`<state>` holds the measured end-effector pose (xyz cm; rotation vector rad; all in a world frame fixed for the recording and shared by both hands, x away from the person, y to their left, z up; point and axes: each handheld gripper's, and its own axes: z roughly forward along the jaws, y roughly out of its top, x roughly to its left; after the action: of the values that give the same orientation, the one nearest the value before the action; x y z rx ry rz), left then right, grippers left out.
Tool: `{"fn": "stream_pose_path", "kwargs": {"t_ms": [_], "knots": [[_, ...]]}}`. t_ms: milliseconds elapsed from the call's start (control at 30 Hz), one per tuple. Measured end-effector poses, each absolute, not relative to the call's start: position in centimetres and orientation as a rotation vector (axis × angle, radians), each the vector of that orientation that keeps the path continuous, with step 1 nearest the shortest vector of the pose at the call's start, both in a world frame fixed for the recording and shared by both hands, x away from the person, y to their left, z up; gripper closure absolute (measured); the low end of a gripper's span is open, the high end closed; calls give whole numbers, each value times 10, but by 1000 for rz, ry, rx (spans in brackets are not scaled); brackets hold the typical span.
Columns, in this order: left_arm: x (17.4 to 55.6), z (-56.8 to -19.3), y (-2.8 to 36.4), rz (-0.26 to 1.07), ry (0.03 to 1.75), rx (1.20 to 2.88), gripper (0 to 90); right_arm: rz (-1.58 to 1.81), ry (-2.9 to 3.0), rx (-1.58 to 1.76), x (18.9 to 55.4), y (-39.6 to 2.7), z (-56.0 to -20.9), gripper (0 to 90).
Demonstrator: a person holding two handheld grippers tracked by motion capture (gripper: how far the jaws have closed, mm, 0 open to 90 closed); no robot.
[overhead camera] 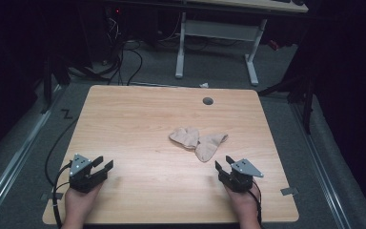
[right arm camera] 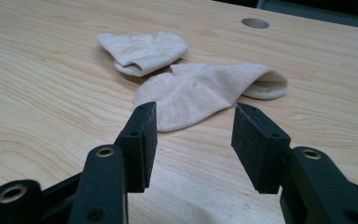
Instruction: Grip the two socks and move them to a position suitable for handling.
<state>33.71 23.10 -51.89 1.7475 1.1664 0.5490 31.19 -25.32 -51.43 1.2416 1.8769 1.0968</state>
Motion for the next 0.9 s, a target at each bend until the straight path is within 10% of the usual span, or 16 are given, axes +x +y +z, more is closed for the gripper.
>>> {"fn": "stream_pose_path", "kwargs": {"t_ms": [900], "knots": [[338, -520, 225, 530, 1134, 1799, 494, 1074, 1944, 1224, 312, -244, -521, 538]]}}
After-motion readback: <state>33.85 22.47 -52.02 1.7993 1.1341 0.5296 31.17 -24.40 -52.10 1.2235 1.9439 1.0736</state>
